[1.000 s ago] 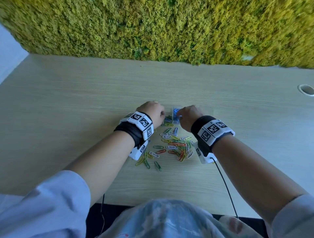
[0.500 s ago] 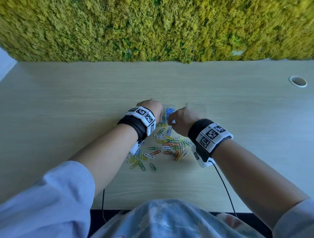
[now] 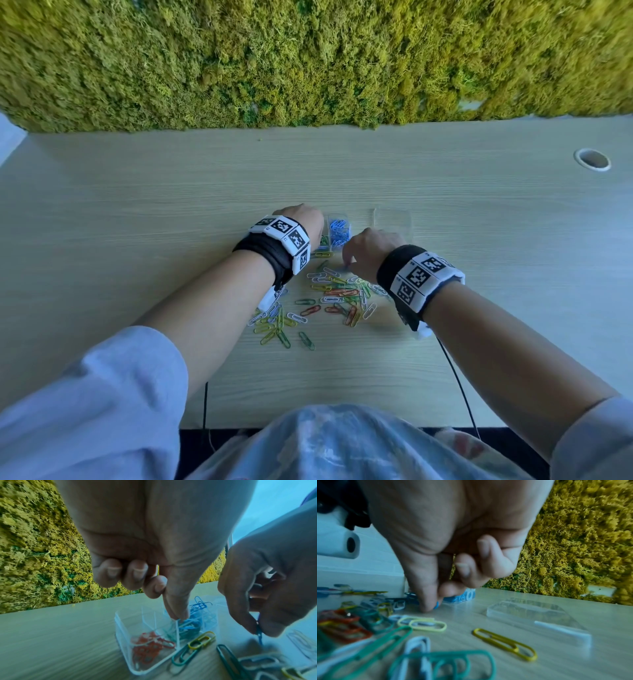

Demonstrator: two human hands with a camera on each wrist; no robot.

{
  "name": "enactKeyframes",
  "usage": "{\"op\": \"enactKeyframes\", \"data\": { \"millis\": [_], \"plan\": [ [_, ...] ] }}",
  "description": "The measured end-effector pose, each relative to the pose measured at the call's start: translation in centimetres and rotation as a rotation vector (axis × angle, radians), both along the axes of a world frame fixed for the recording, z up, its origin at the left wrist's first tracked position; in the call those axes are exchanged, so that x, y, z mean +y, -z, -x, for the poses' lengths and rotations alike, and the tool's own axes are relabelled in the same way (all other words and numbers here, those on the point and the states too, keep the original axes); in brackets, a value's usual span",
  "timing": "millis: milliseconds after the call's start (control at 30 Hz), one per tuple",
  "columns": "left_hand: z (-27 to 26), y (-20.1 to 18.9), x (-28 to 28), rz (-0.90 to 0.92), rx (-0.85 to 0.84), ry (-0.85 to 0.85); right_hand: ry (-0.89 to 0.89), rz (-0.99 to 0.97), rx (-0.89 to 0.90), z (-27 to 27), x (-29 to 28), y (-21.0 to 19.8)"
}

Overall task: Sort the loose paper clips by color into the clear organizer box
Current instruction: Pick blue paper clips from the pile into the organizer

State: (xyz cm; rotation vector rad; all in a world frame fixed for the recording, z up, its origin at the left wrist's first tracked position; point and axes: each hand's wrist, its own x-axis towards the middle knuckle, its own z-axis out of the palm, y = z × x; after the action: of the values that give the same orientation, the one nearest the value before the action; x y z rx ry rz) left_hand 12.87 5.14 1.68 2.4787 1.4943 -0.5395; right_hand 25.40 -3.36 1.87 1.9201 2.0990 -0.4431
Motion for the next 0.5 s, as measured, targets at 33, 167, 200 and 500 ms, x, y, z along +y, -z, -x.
{"op": "enactKeyframes", "data": {
  "millis": [33, 167, 200, 500],
  "plan": [
    [0.0, 0.0, 0.0, 0.010, 0.008, 0.007, 0.020, -0.001, 0.019, -0.1, 0.1, 0.0],
    [0.1, 0.1, -0.1, 0.014, 0.047, 0.028, 0.146, -0.075, 0.194, -0.8, 0.9, -0.2],
    [0.1, 0.1, -0.2, 0.015, 0.053, 0.032, 0.186, -0.113, 0.231, -0.9, 1.2, -0.3],
    [0.2, -0.3, -0.7, 0.039, 0.052, 0.016, 0.244, -0.174, 0.082, -0.4, 2.9, -0.2]
  ]
}}
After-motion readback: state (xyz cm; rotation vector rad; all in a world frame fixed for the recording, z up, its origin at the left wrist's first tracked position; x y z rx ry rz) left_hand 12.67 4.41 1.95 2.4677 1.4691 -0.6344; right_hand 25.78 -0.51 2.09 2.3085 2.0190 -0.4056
